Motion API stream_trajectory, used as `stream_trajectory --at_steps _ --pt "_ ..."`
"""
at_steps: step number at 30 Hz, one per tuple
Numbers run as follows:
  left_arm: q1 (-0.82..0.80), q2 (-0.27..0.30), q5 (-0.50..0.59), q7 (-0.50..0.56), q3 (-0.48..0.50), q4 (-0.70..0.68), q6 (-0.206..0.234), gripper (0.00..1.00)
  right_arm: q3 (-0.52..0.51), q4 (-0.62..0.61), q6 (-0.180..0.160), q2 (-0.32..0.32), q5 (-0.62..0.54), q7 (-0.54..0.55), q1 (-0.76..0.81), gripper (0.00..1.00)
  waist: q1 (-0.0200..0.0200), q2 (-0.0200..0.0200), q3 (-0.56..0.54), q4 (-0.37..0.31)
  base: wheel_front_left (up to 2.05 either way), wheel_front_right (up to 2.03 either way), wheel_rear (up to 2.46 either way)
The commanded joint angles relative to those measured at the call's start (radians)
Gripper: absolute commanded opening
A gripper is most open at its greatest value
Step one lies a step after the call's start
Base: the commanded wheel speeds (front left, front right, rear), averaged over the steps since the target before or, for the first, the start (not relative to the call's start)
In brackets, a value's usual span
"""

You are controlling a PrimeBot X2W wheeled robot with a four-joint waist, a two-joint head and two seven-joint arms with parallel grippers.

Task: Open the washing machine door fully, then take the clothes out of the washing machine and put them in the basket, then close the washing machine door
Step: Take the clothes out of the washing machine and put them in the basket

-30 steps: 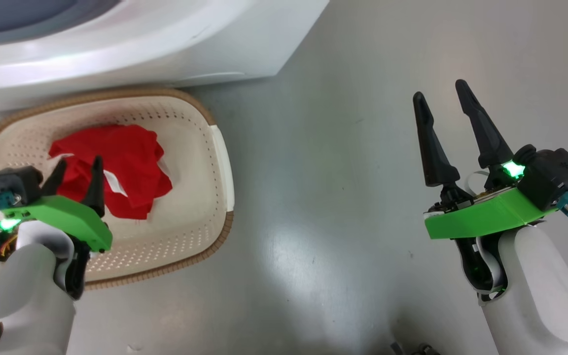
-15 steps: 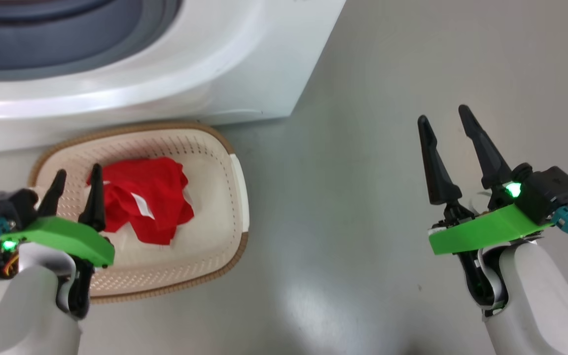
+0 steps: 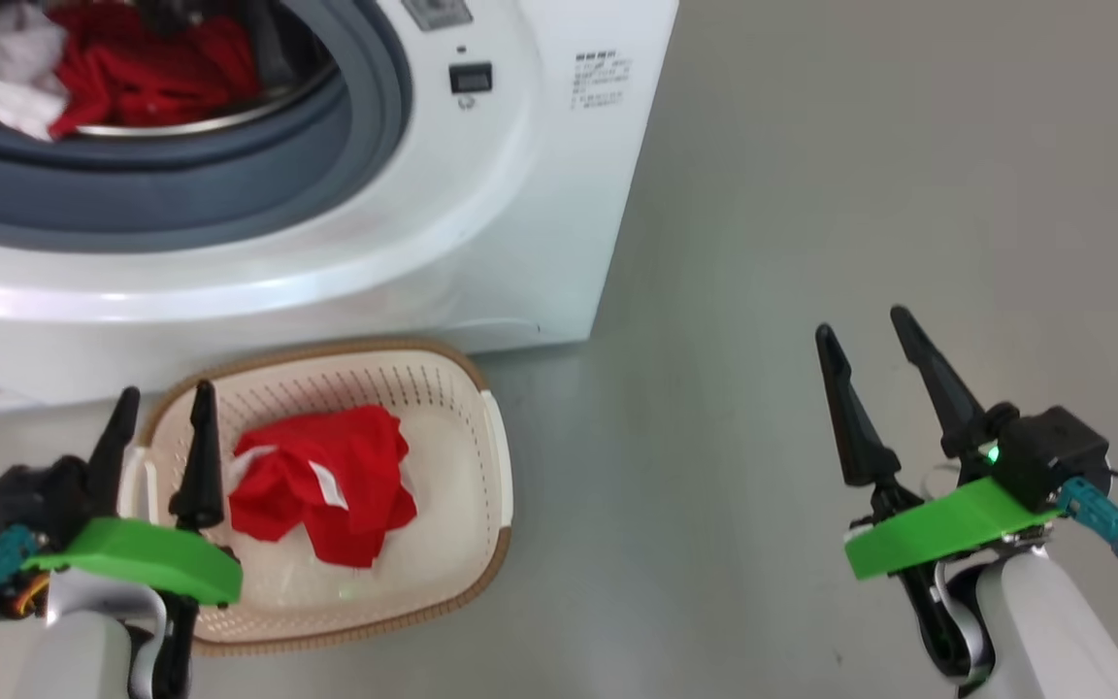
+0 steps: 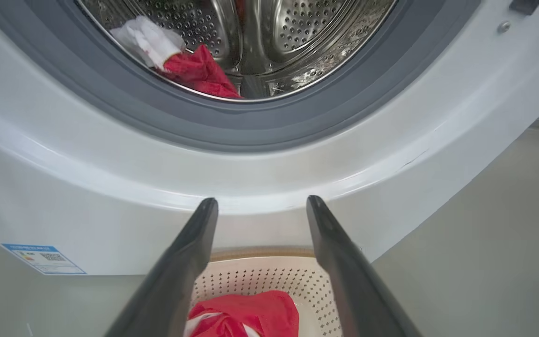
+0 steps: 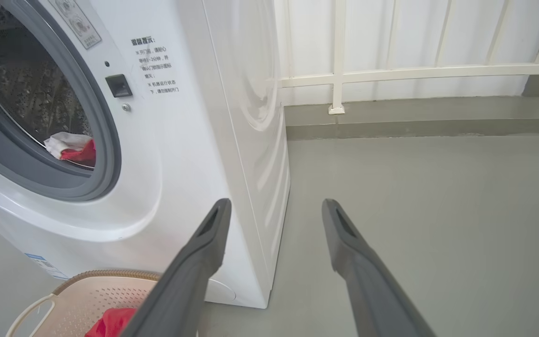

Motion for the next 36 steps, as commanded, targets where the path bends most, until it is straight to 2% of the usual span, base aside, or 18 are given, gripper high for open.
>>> stream_trajectory --at_steps 1,18,30,36 --pt "0.026 0.021 0.012 -0.005 0.036 -0.041 -0.005 1.0 0.015 -0.018 0.005 0.001 -0.007 -0.006 0.019 1.0 0.0 0.0 -0.065 0.003 0.0 0.0 0.0" --pt "0.304 -0.039 0.106 -0.005 0.111 -0.383 -0.005 1.0 -0.005 -0.025 0.005 -0.005 -0.01 -0.006 0.142 1.0 0.0 0.0 -0.21 0.001 0.0 0.0 0.0" --pt "0.477 -0.088 0.148 -0.005 0.157 -0.517 -0.005 1.0 -0.014 -0.042 0.005 -0.026 0.002 -0.006 0.23 1.0 0.0 0.0 -0.276 0.008 0.0 0.0 0.0" --pt "0.502 -0.098 0.142 -0.005 0.181 -0.544 -0.005 1.0 -0.024 -0.048 0.005 -0.027 0.003 -0.006 0.241 1.0 0.0 0.0 -0.273 0.011 0.0 0.0 0.0"
